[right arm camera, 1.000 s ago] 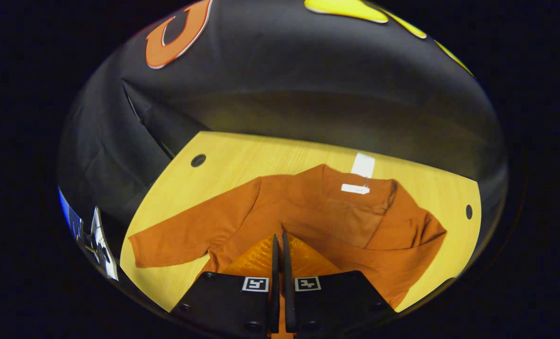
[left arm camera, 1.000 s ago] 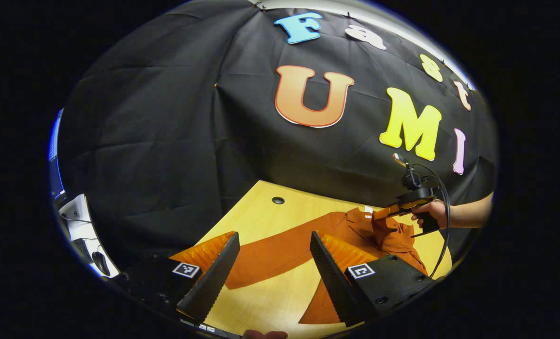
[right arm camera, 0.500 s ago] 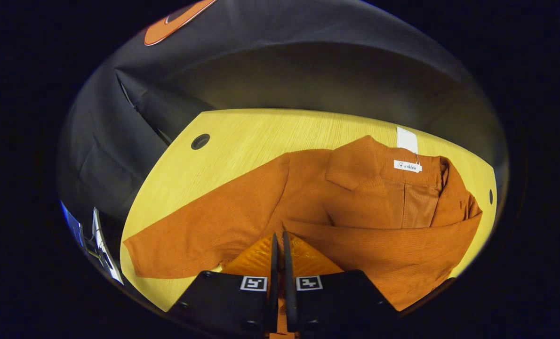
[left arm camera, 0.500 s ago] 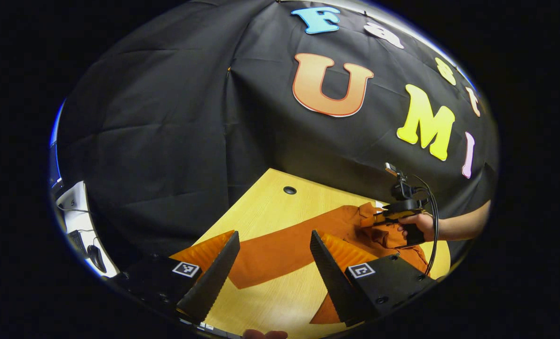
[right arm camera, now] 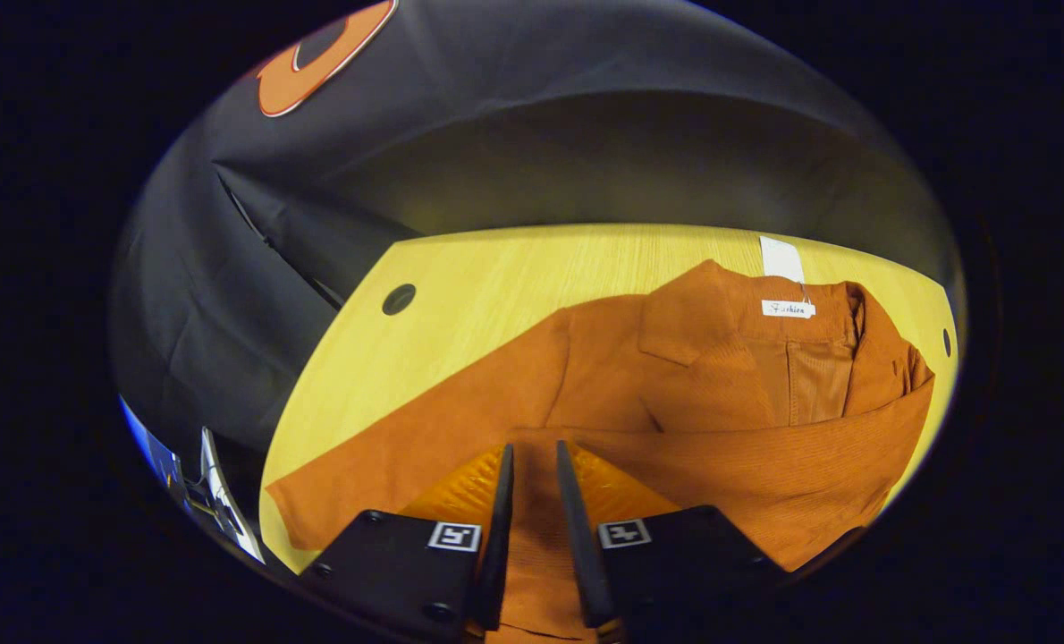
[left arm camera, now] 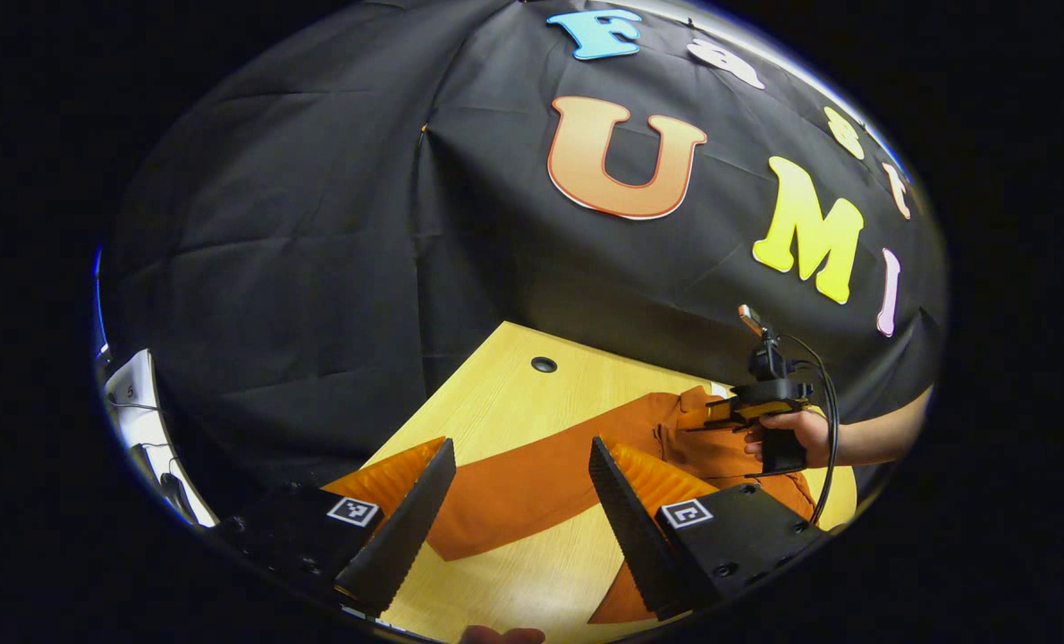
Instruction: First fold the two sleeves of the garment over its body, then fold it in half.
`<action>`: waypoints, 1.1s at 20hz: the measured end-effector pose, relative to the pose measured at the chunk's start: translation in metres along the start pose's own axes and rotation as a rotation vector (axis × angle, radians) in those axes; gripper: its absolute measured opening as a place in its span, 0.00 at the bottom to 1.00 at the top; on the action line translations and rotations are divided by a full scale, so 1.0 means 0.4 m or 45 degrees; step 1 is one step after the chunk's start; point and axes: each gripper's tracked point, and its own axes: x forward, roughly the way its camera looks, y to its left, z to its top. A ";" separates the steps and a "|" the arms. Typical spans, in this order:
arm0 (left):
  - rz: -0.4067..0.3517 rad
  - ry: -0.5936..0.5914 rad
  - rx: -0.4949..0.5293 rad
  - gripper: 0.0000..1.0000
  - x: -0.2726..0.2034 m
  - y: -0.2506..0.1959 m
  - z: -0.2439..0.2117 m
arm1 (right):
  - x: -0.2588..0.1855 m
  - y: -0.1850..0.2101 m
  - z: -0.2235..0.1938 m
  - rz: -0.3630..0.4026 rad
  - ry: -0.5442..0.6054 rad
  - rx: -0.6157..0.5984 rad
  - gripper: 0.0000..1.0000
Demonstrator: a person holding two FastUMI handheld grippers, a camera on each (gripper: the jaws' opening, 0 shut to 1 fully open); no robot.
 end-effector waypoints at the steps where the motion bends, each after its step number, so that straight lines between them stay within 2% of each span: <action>1: 0.003 0.001 -0.002 0.99 0.000 0.007 -0.003 | -0.014 0.004 0.003 0.011 -0.009 -0.008 0.44; 2: 0.009 -0.002 -0.002 0.99 -0.001 0.017 -0.002 | -0.032 0.013 0.008 0.027 -0.021 -0.014 0.40; 3: 0.019 -0.004 -0.006 0.99 -0.001 0.029 -0.005 | -0.055 0.029 0.008 0.054 -0.037 -0.017 0.50; 5: 0.012 -0.011 -0.034 0.99 0.006 0.043 -0.014 | -0.106 0.044 0.006 0.073 -0.071 -0.028 0.80; 6: 0.009 -0.010 -0.047 0.99 0.006 0.048 -0.020 | -0.136 0.044 0.003 0.072 -0.095 -0.043 0.91; 7: 0.014 -0.004 -0.055 0.99 0.009 0.061 -0.031 | -0.167 0.045 -0.001 0.073 -0.119 -0.061 0.93; 8: 0.018 0.007 -0.063 0.99 0.017 0.074 -0.047 | -0.201 0.047 -0.010 0.070 -0.142 -0.081 0.87; 9: 0.024 0.022 -0.066 0.99 0.026 0.088 -0.062 | -0.241 0.048 -0.018 0.071 -0.167 -0.102 0.88; 10: 0.026 0.036 -0.072 0.98 0.035 0.102 -0.079 | -0.282 0.044 -0.021 0.063 -0.200 -0.124 0.96; 11: 0.028 0.059 -0.081 0.99 0.050 0.114 -0.099 | -0.330 0.032 -0.022 0.036 -0.242 -0.146 0.98; 16: 0.051 0.170 -0.163 0.99 0.144 0.172 -0.200 | -0.555 -0.007 -0.039 -0.004 -0.402 -0.205 0.98; 17: 0.065 0.180 -0.182 0.99 0.162 0.184 -0.216 | -0.604 -0.028 -0.032 -0.029 -0.441 -0.207 0.94; 19: 0.078 0.196 -0.204 0.99 0.195 0.218 -0.256 | -0.700 -0.078 -0.006 -0.084 -0.521 -0.182 0.98; 22: 0.140 0.240 -0.153 0.99 0.260 0.265 -0.292 | -0.806 -0.139 0.022 -0.146 -0.622 -0.107 0.98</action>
